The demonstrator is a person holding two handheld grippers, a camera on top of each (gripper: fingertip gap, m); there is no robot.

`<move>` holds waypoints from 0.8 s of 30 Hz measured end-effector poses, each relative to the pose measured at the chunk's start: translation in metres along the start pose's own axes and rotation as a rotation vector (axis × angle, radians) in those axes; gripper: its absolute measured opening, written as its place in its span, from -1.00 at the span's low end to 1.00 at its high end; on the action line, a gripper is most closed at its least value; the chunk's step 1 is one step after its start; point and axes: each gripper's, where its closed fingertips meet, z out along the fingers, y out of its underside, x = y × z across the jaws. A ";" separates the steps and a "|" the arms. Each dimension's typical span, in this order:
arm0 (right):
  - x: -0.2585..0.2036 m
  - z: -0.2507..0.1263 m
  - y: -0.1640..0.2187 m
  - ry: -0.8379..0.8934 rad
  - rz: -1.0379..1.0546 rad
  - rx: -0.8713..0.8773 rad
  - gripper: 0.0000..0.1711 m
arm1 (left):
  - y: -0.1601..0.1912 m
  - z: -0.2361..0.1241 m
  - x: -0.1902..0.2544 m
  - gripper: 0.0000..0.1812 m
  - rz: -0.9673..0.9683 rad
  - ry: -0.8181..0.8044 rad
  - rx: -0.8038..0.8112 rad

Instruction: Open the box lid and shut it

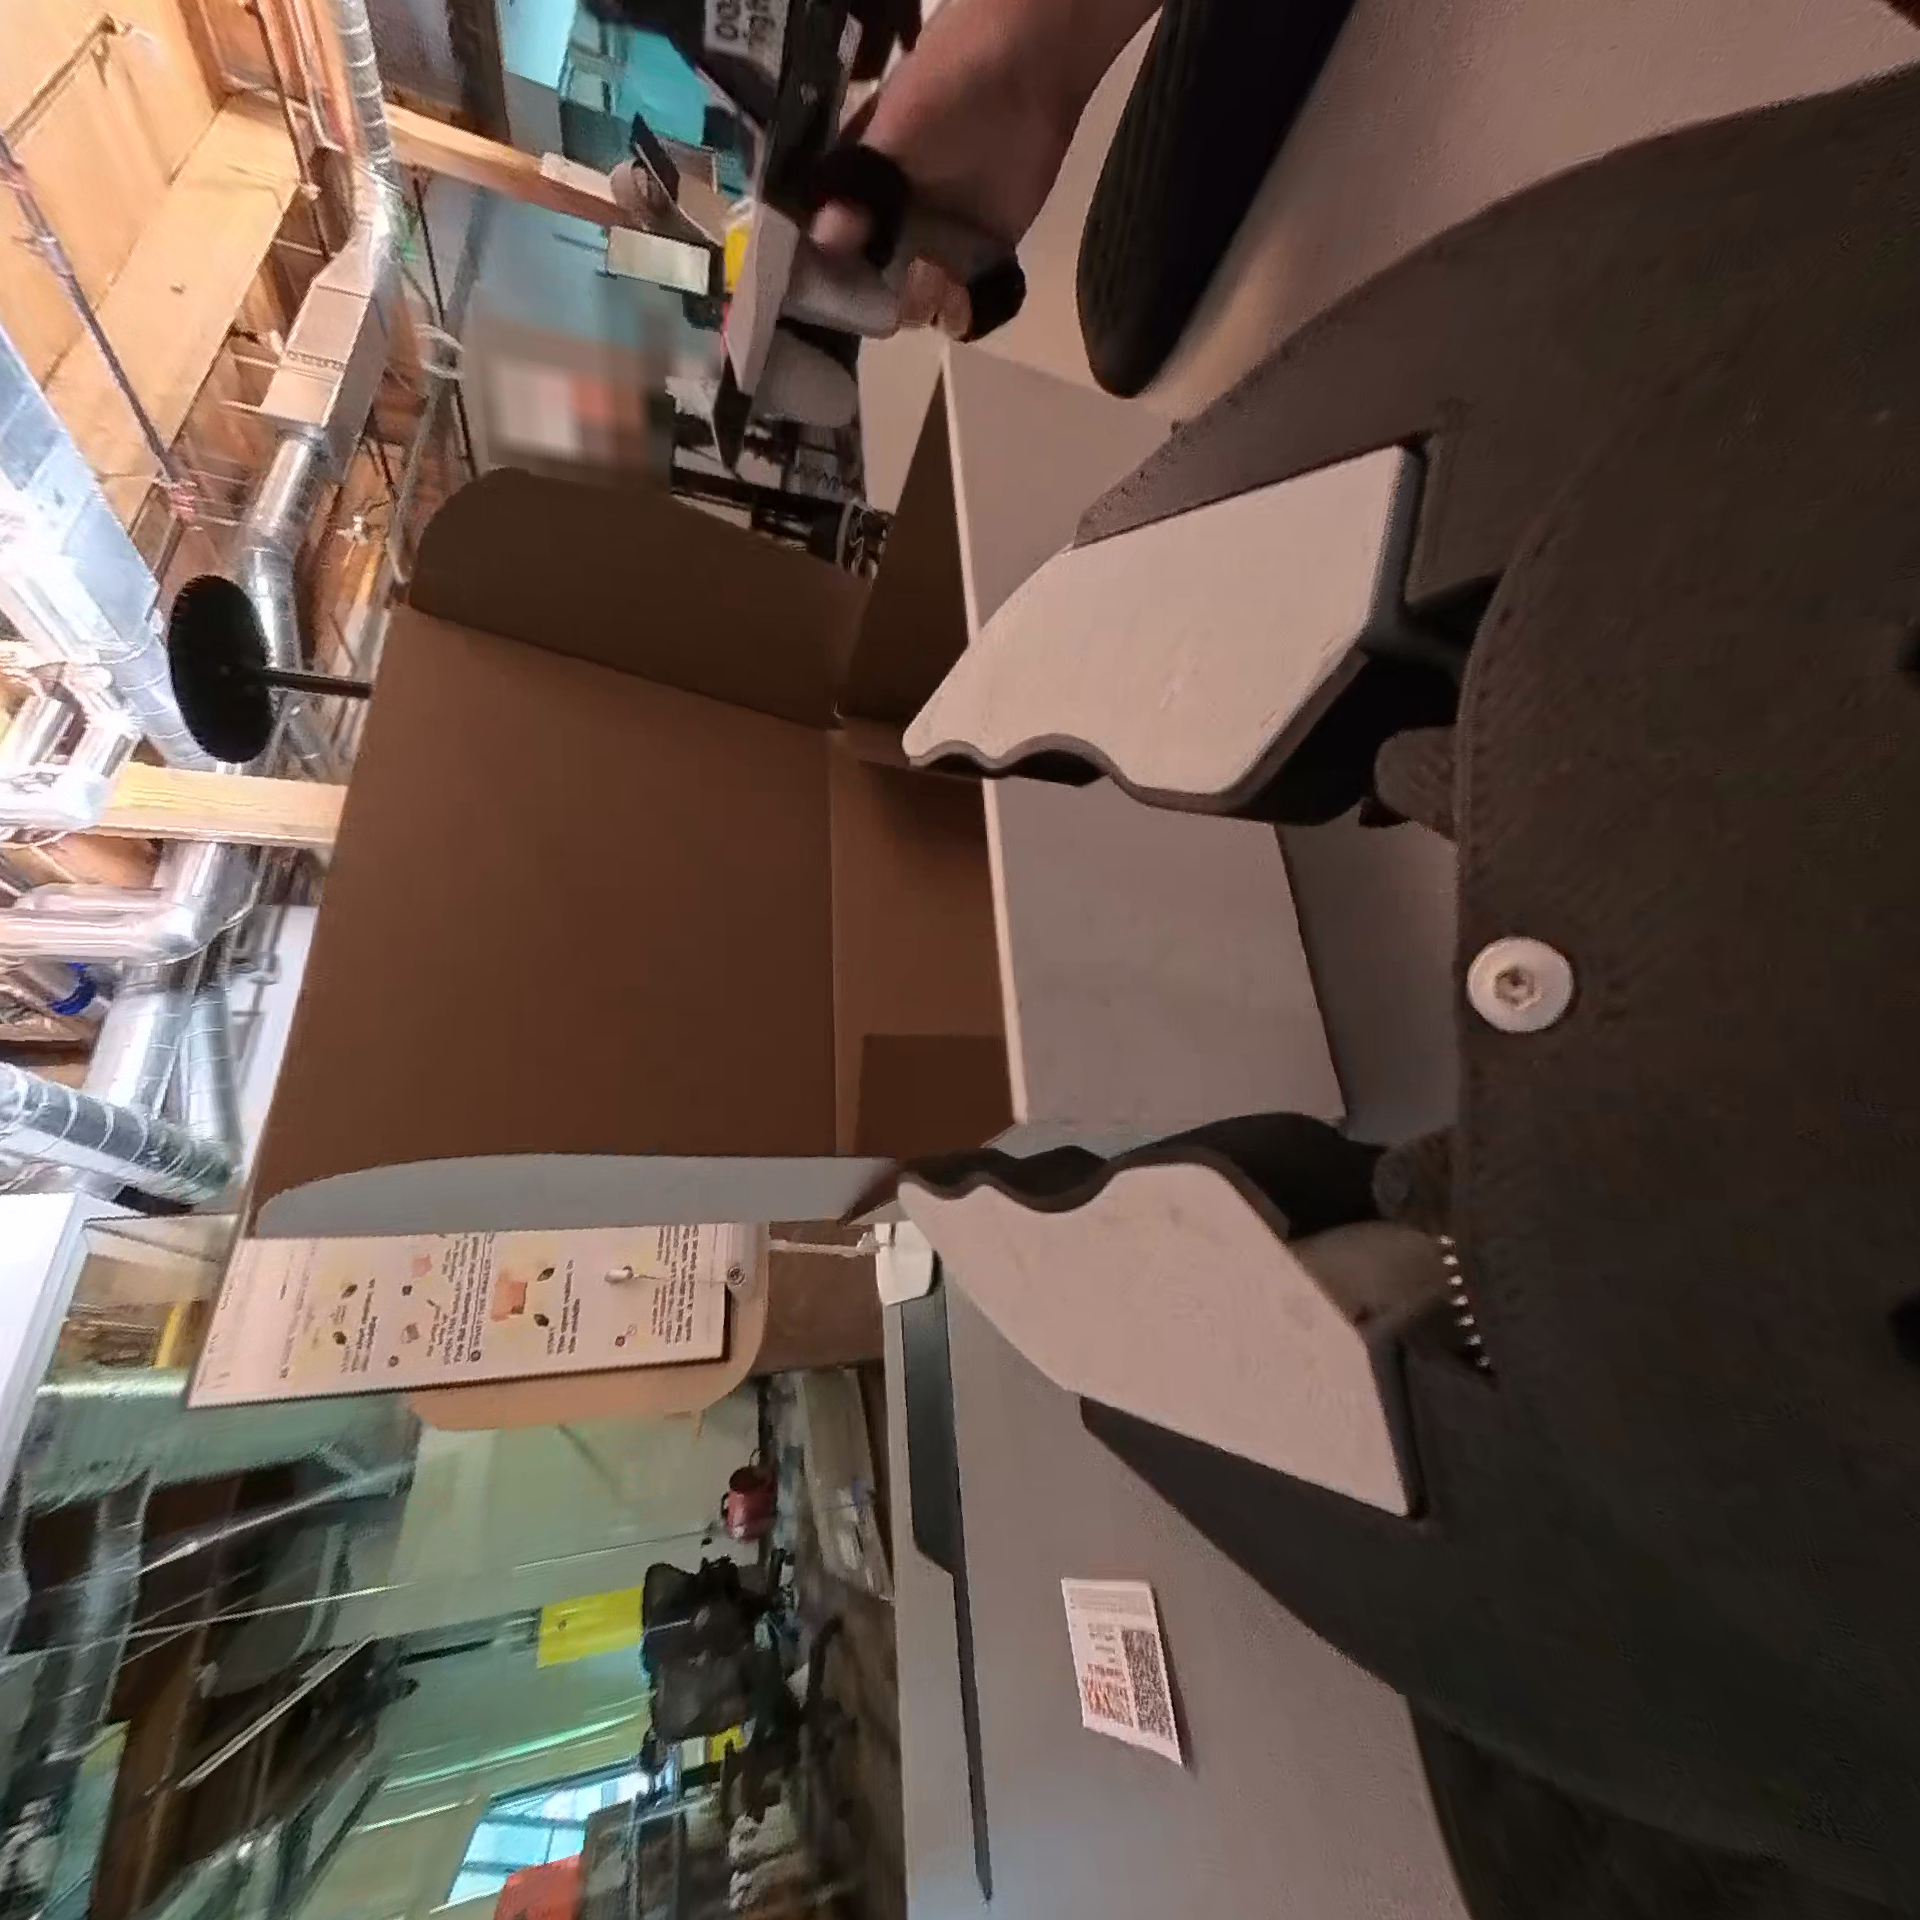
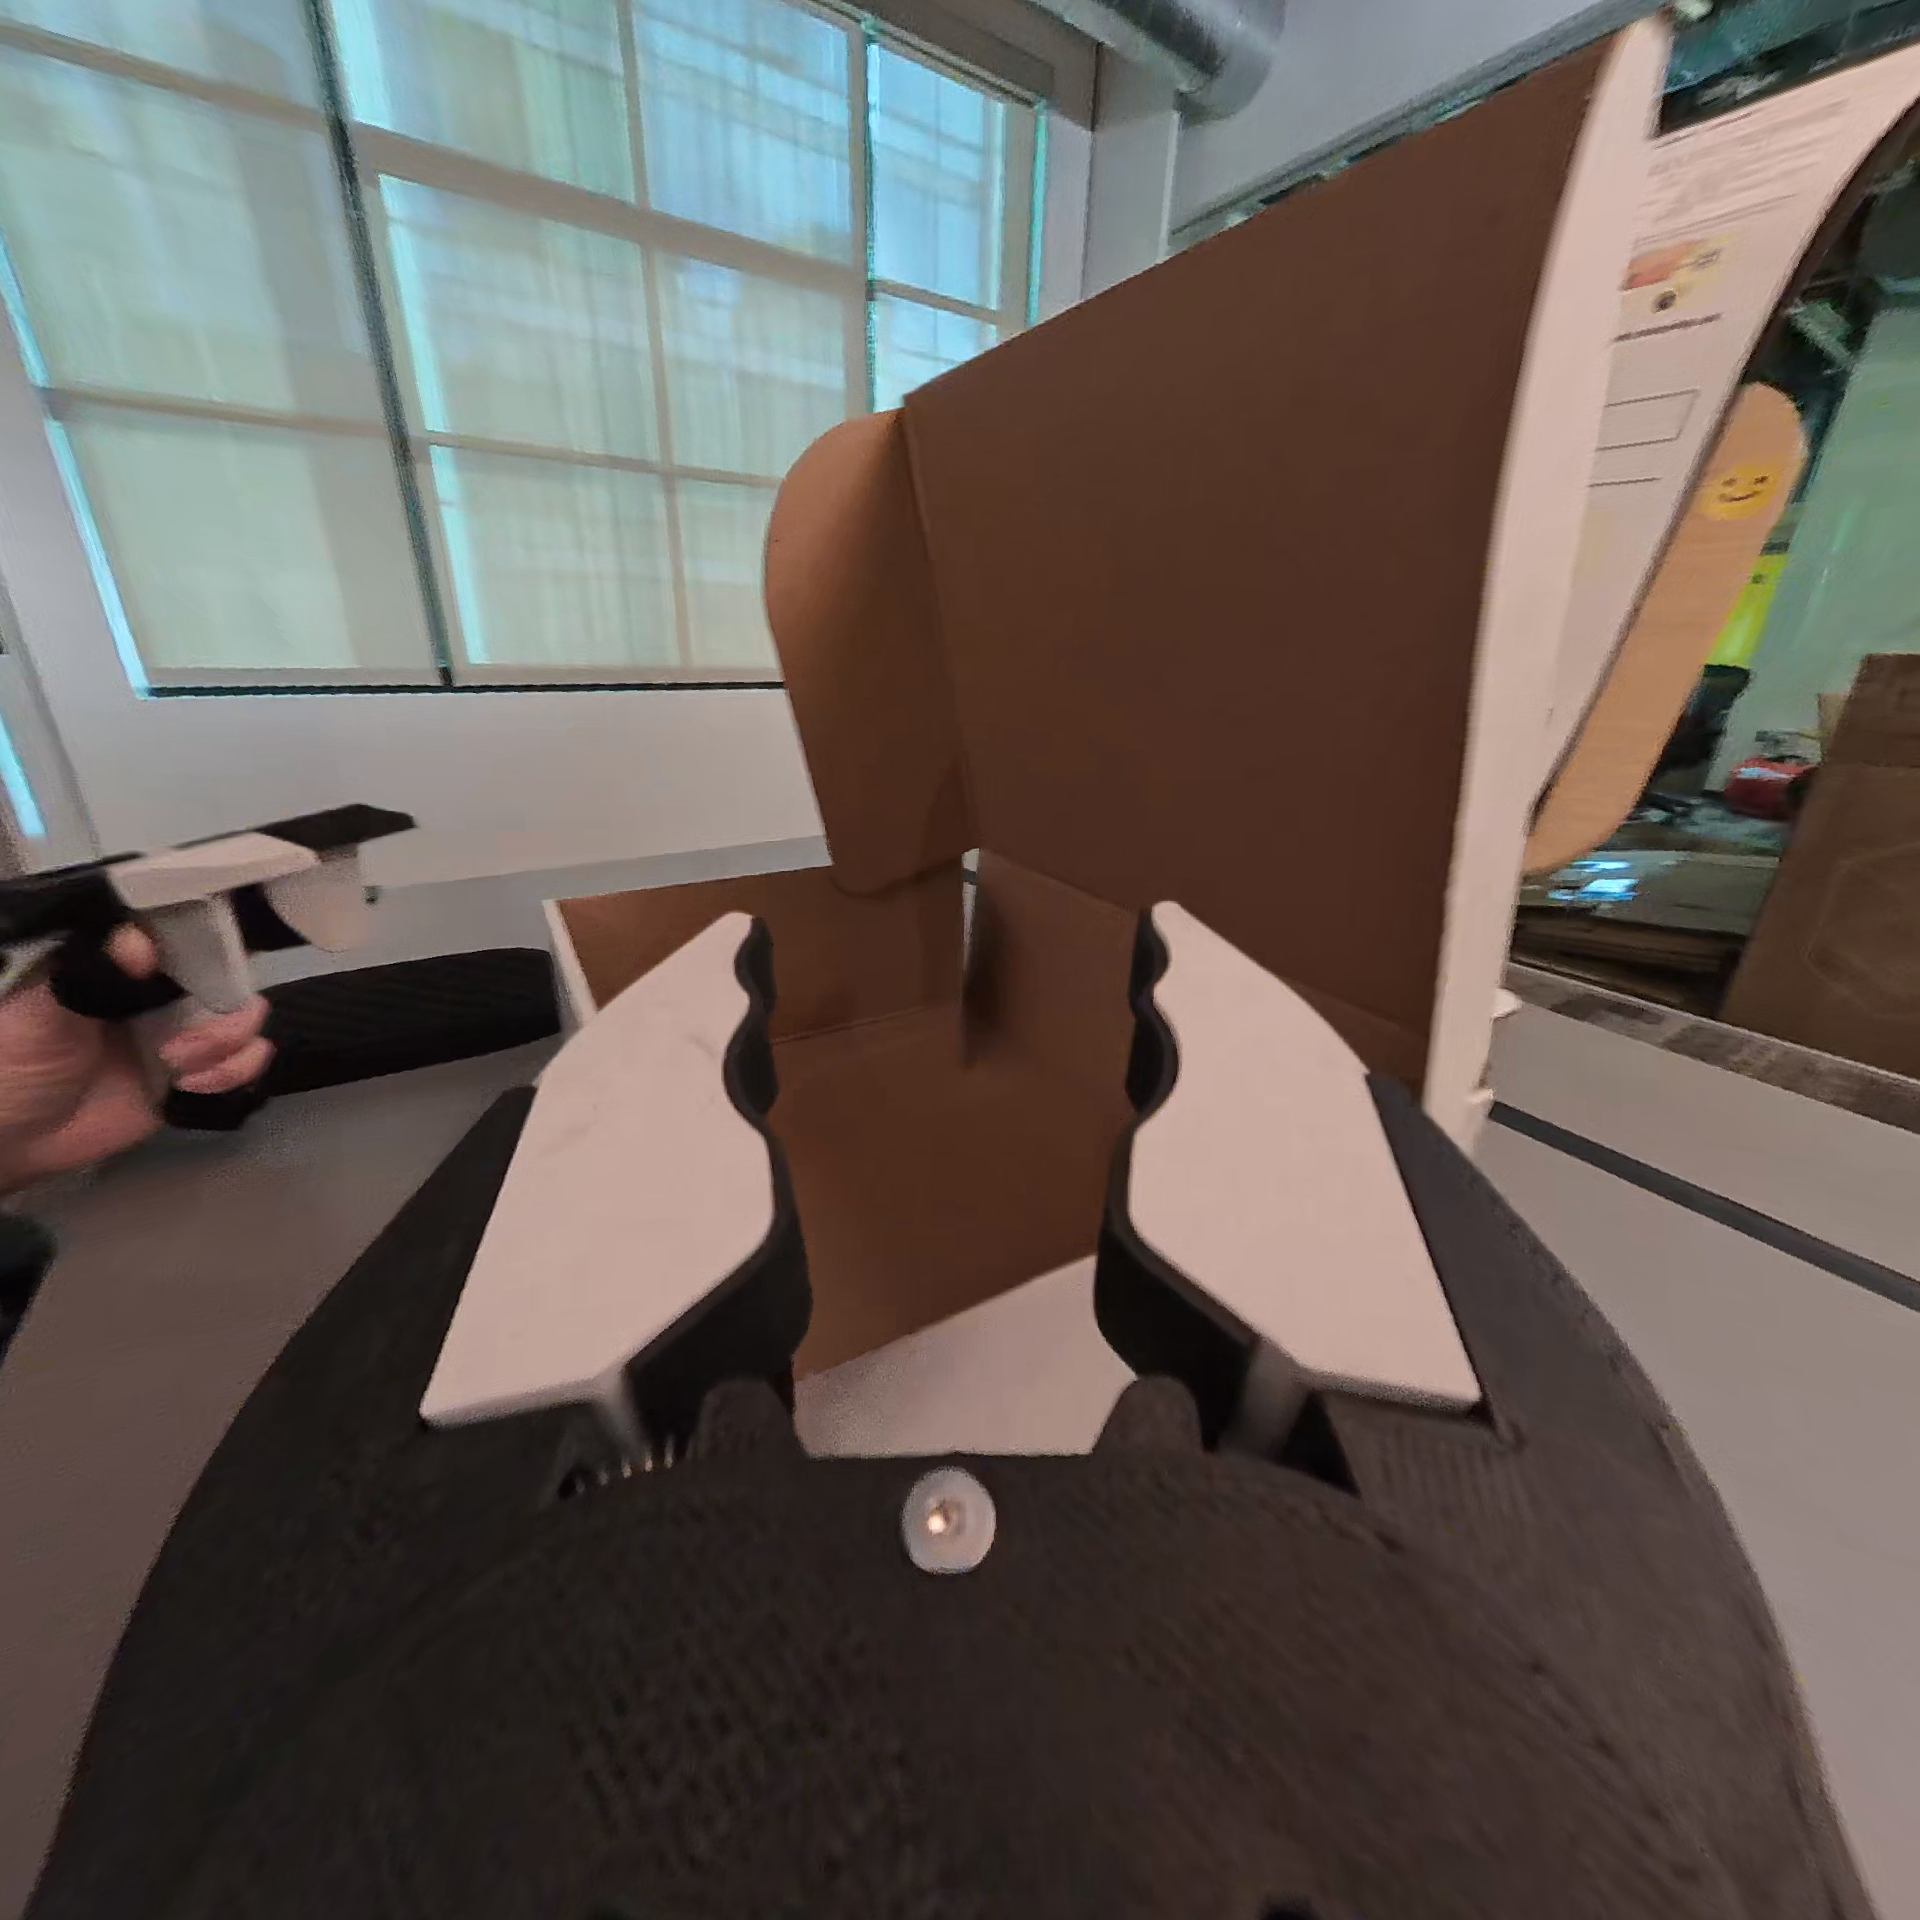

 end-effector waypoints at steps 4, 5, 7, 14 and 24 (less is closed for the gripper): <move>0.026 -0.024 -0.015 0.234 -0.042 0.021 -0.24 | -0.029 0.018 -0.031 -0.24 -0.109 0.025 -0.058; 0.032 -0.031 -0.017 0.309 -0.049 0.002 -0.24 | -0.036 0.027 -0.040 -0.28 -0.139 0.047 -0.080; 0.035 -0.039 -0.019 0.410 -0.062 -0.051 -0.27 | -0.040 0.053 -0.061 -0.23 -0.148 0.050 -0.165; 0.079 -0.003 -0.029 0.585 -0.111 -0.360 -0.22 | -0.031 0.145 -0.064 0.06 -0.110 0.138 -0.414; 0.103 0.042 -0.009 0.521 0.110 -0.613 -0.65 | 0.006 0.190 -0.082 -0.37 0.055 0.019 -0.582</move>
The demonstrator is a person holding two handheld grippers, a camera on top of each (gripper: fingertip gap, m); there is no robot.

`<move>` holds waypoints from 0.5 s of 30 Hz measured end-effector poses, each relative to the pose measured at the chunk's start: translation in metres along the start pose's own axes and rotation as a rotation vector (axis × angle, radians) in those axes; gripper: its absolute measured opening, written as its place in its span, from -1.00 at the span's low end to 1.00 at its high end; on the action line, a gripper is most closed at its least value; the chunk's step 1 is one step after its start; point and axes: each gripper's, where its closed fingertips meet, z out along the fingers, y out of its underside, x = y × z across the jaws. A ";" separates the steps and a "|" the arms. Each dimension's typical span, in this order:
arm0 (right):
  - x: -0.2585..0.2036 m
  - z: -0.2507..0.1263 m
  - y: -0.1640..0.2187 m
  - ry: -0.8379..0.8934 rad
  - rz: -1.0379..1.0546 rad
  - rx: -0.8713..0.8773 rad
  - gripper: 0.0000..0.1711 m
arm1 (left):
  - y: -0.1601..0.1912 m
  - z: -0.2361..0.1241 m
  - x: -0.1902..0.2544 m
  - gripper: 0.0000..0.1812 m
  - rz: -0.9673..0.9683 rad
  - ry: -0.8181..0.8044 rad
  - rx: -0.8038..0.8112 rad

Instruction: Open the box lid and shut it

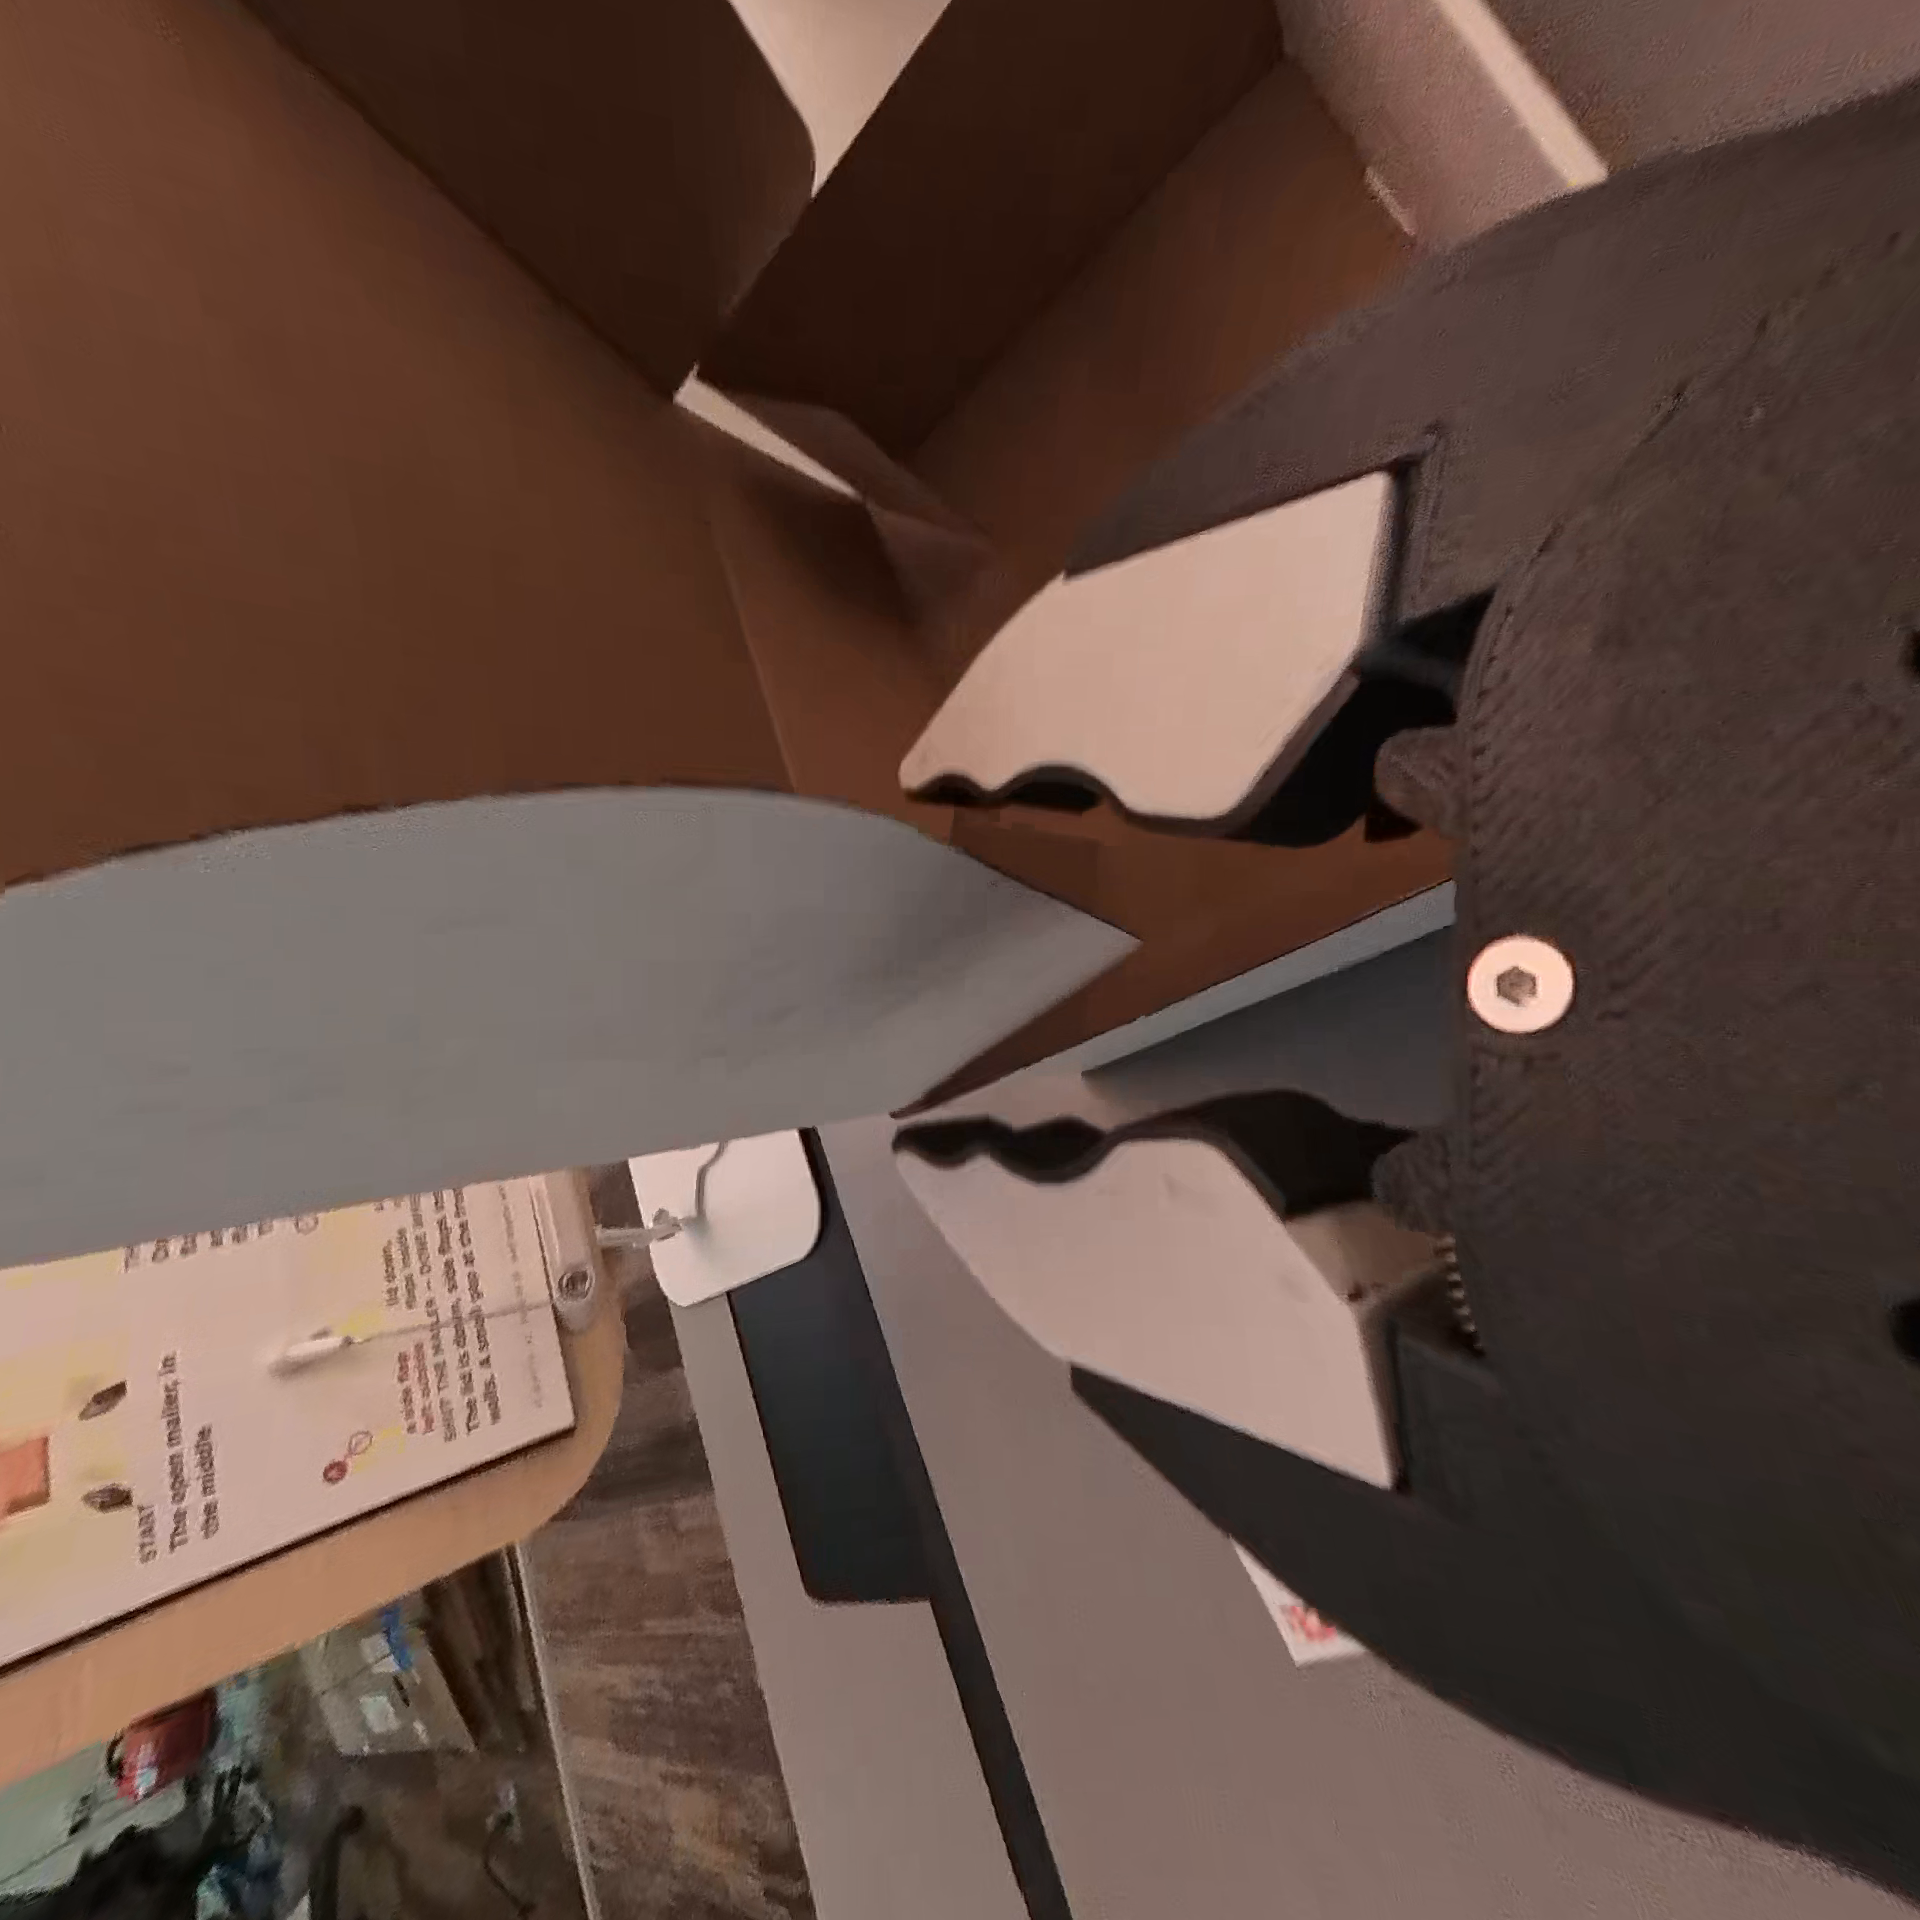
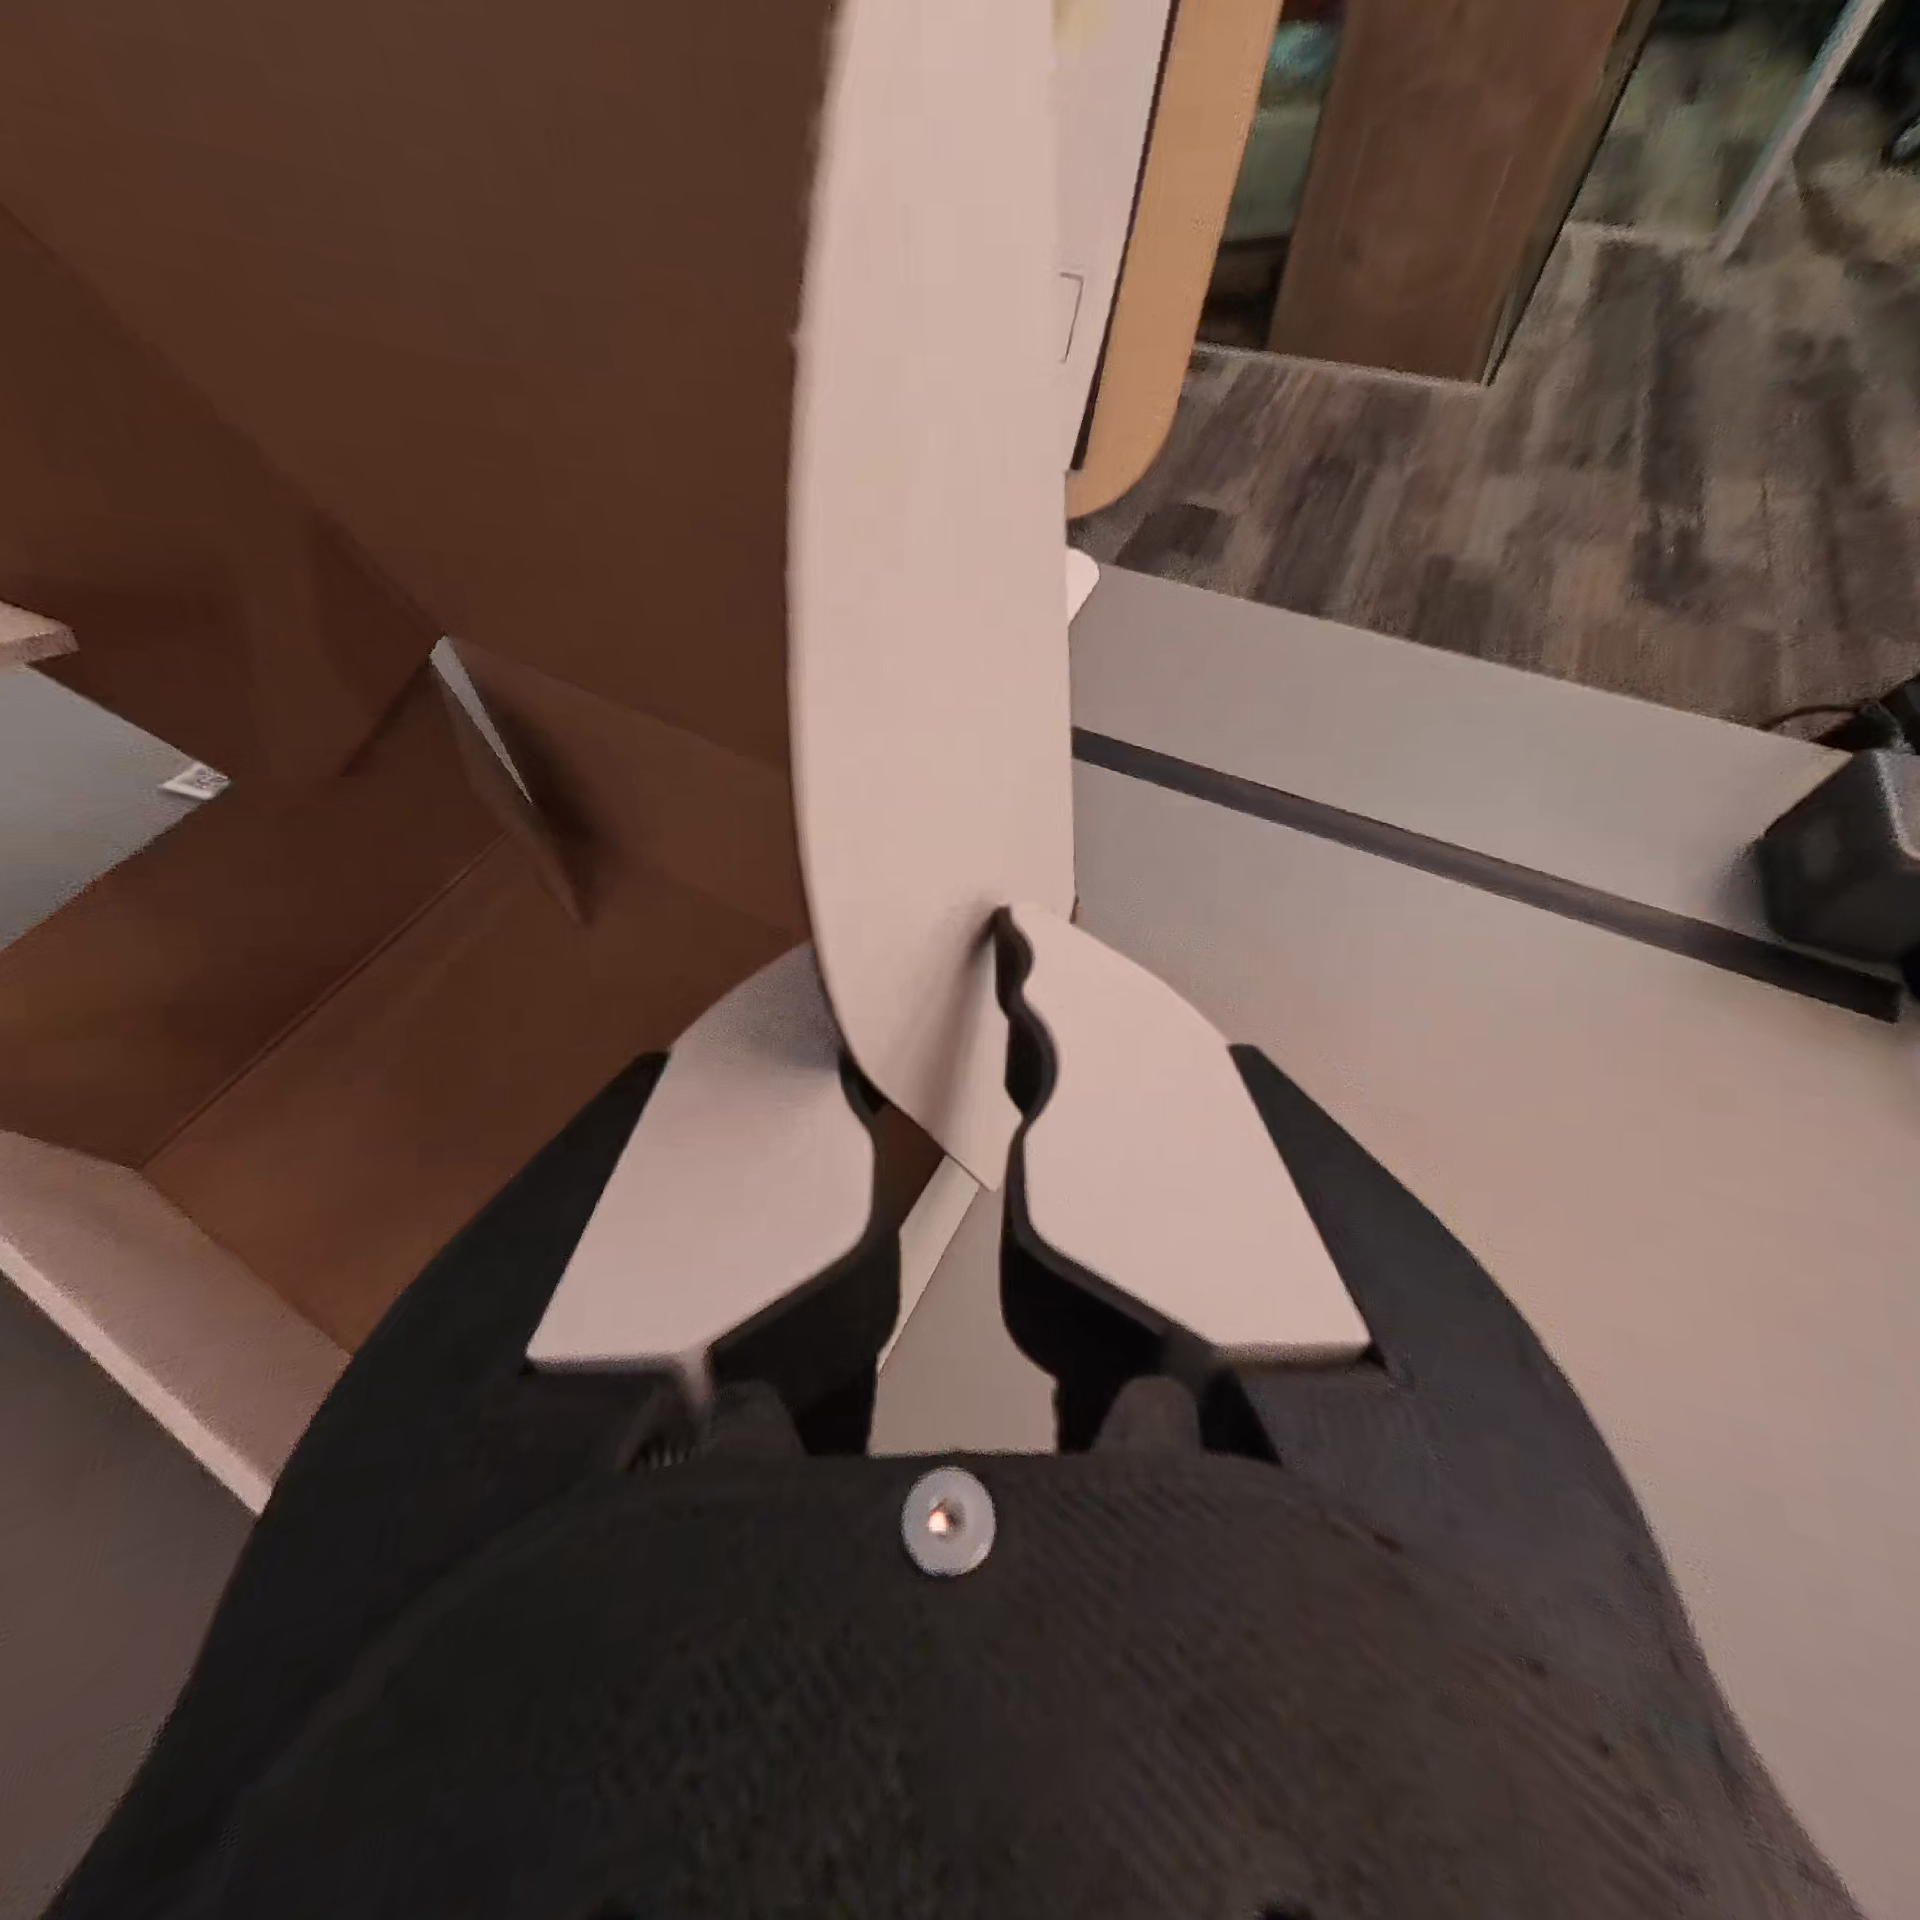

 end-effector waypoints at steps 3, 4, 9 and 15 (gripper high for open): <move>-0.001 0.004 -0.009 0.068 -0.007 -0.124 -0.83 | -0.002 0.001 0.003 -0.87 -0.010 0.041 -0.026; -0.003 0.005 -0.011 0.084 -0.001 -0.167 -0.82 | -0.003 0.002 0.002 -0.87 -0.010 0.034 -0.032; -0.027 0.005 -0.013 0.092 0.059 -0.323 -0.69 | -0.003 0.009 0.005 -0.89 -0.006 -0.032 -0.007; -0.046 0.000 0.005 0.117 0.063 -0.353 -0.62 | 0.007 0.003 0.010 -0.91 0.022 -0.072 -0.050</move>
